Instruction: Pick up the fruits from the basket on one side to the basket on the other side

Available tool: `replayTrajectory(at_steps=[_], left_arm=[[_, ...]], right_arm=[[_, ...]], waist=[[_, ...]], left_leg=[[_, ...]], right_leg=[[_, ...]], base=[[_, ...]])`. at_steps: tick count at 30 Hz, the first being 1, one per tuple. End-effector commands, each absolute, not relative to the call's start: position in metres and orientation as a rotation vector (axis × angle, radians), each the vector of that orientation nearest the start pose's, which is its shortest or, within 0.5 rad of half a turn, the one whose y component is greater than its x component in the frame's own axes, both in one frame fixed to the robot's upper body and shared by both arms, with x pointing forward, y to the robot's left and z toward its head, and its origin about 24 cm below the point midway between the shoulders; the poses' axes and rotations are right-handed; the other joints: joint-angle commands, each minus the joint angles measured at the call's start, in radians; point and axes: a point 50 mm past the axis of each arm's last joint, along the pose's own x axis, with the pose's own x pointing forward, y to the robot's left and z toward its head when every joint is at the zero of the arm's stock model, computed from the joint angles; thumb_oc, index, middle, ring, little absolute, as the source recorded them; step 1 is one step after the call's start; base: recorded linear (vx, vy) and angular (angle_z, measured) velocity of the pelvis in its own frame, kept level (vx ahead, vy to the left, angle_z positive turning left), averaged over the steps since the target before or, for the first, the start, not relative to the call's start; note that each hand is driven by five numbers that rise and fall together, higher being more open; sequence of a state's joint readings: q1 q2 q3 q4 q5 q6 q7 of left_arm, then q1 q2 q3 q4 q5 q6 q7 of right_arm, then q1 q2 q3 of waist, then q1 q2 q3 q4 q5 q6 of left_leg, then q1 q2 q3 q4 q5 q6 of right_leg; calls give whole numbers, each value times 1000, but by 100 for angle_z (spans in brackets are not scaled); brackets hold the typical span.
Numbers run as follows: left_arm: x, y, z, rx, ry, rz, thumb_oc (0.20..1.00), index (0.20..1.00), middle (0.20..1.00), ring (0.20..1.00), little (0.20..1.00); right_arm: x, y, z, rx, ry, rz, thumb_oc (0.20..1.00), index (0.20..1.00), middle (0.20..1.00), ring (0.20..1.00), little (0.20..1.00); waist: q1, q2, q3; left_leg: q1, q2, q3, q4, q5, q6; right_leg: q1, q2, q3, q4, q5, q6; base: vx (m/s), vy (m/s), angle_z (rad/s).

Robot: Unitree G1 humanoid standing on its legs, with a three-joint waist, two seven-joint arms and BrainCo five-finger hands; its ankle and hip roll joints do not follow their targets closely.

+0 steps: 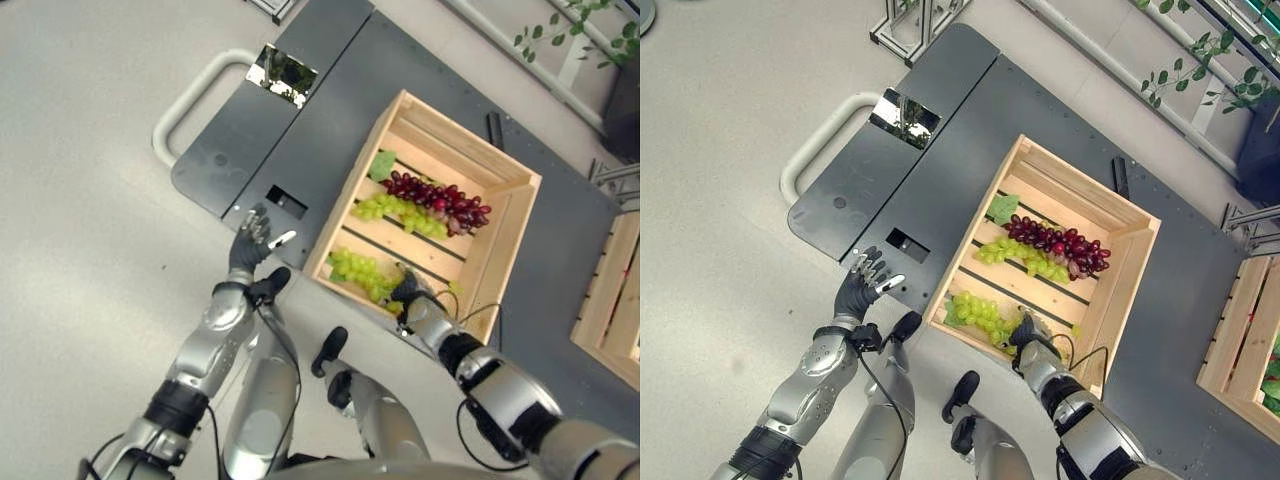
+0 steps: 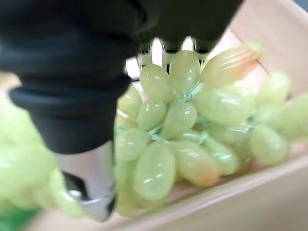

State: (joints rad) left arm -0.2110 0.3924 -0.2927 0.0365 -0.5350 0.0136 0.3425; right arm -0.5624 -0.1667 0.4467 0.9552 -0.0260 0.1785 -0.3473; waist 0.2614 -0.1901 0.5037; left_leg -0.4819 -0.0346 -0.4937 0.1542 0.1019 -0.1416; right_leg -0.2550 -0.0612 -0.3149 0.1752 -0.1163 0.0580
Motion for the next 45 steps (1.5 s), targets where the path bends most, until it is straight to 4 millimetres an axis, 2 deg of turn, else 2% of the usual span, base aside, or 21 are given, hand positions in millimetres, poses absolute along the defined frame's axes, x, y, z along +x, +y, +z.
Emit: replayTrajectory(at_steps=[1, 7, 19, 21, 22, 23, 28, 29, 30, 34, 35, 36, 39, 40, 45], left_arm=[[283, 152, 89, -180, -85, 25, 1000, 1000, 1000, 1000, 1000], [284, 154, 89, -169, -90, 46, 1000, 1000, 1000, 1000, 1000], [285, 154, 93, -150, -111, 55, 1000, 1000, 1000, 1000, 1000], [285, 153, 93, -149, -111, 58, 1000, 1000, 1000, 1000, 1000], [286, 152, 92, -152, -110, 53, 1000, 1000, 1000, 1000, 1000], [286, 151, 94, -151, -113, 51, 1000, 1000, 1000, 1000, 1000], [285, 144, 92, -147, -110, 14, 1000, 1000, 1000, 1000, 1000], [288, 145, 99, -137, -137, 12, 1000, 1000, 1000, 1000, 1000], [290, 144, 102, -127, -151, 16, 1000, 1000, 1000, 1000, 1000], [291, 140, 112, -105, -183, -44, 1000, 1000, 1000, 1000, 1000], [287, 134, 106, -111, -159, -72, 1000, 1000, 1000, 1000, 1000], [284, 129, 103, -124, -144, -115, 1000, 1000, 1000, 1000, 1000], [283, 126, 100, -134, -123, -126, 1000, 1000, 1000, 1000, 1000], [282, 124, 96, -135, -108, -145, 1000, 1000, 1000, 1000, 1000], [282, 117, 92, -150, -88, -184, 1000, 1000, 1000, 1000, 1000]], right_arm=[[291, -27, -23, -175, 416, 195, 1000, 1000, 1000, 1000, 1000], [291, -23, -14, -170, 360, 240, 1000, 1000, 1000, 1000, 1000], [303, -22, 0, -375, 259, 294, 1000, 1000, 1000, 1000, 1000], [304, -25, -2, -438, 259, 284, 1000, 1000, 1000, 1000, 1000], [308, -29, -3, -532, 255, 284, 1000, 1000, 1000, 1000, 1000], [309, -30, -2, -532, 252, 282, 1000, 1000, 1000, 1000, 1000], [321, -48, -10, -1005, 239, 312, 1000, 1000, 1000, 1000, 1000], [320, -64, -18, -1093, 283, 306, 1000, 1000, 1000, 1000, 1000], [319, -71, -20, -1152, 272, 313, 1000, 1000, 1000, 1000, 1000], [320, -93, -32, -1308, 377, 336, 1000, 1000, 1000, 1000, 1000], [319, -75, -31, -1351, 356, 380, 1000, 1000, 1000, 1000, 1000], [316, -71, -34, -1382, 384, 393, 1000, 1000, 1000, 1000, 1000], [306, -94, -52, -1484, 498, 407, 1000, 1000, 1000, 1000, 1000], [296, -118, -63, -1535, 582, 396, 1000, 1000, 1000, 1000, 1000], [293, -139, -67, -1587, 652, 377, 1000, 1000, 1000, 1000, 1000]], waist=[[20, 7, 16], [12, -16, 16], [13, -31, 16], [15, -32, 16], [17, -29, 16], [16, -28, 16], [32, -15, 16], [25, -17, 16], [21, -23, 16], [32, -21, 16], [51, -8, 16], [62, 8, 16], [66, 28, 16], [69, 34, 16], [83, 58, 16]], left_leg=[[2, -40, 43, -73, 10, 110], [1, -36, 42, -77, 12, 105], [-7, -32, 35, -80, 16, 106], [-1, -30, 36, -80, 8, 105], [0, -31, 34, -79, 7, 106], [-7, -32, 32, -79, 14, 106], [0, -39, 27, -79, 4, 109], [-9, -42, 24, -77, 10, 108], [-2, -40, 26, -77, 3, 107], [-19, -45, 8, -72, 8, 105], [-16, -46, 3, -71, 1, 107], [-21, -51, -5, -69, 2, 108], [-31, -58, -16, -69, 10, 108], [-31, -60, -21, -64, 4, 107], [-39, -73, -35, -56, 2, 108]], right_leg=[[-94, -68, 35, -9, 80, 48], [-98, -68, 32, -10, 81, 47], [-106, -65, 23, -4, 83, 48], [-103, -64, 23, 0, 76, 47], [-102, -63, 24, 1, 75, 47], [-107, -64, 22, -2, 82, 48], [-96, -65, 15, 0, 73, 47], [-102, -67, 12, -2, 80, 48], [-98, -66, 13, 1, 72, 46], [-107, -69, 1, 1, 78, 49], [-103, -69, -1, 6, 71, 46], [-103, -72, -7, 7, 70, 47], [-110, -72, -18, 10, 75, 48], [-108, -72, -19, 14, 67, 47], [-106, -79, -30, 18, 63, 46]], base=[[0, 0, 0], [0, 0, 0], [0, 0, 0], [15, -13, 0], [0, 0, 0], [0, 0, 0], [5, -8, 1], [0, 0, 0], [-8, -6, 6], [18, -47, 9], [52, -62, 10], [34, -21, 5], [3, 28, 9], [-16, 37, 12], [11, 2, 17]])
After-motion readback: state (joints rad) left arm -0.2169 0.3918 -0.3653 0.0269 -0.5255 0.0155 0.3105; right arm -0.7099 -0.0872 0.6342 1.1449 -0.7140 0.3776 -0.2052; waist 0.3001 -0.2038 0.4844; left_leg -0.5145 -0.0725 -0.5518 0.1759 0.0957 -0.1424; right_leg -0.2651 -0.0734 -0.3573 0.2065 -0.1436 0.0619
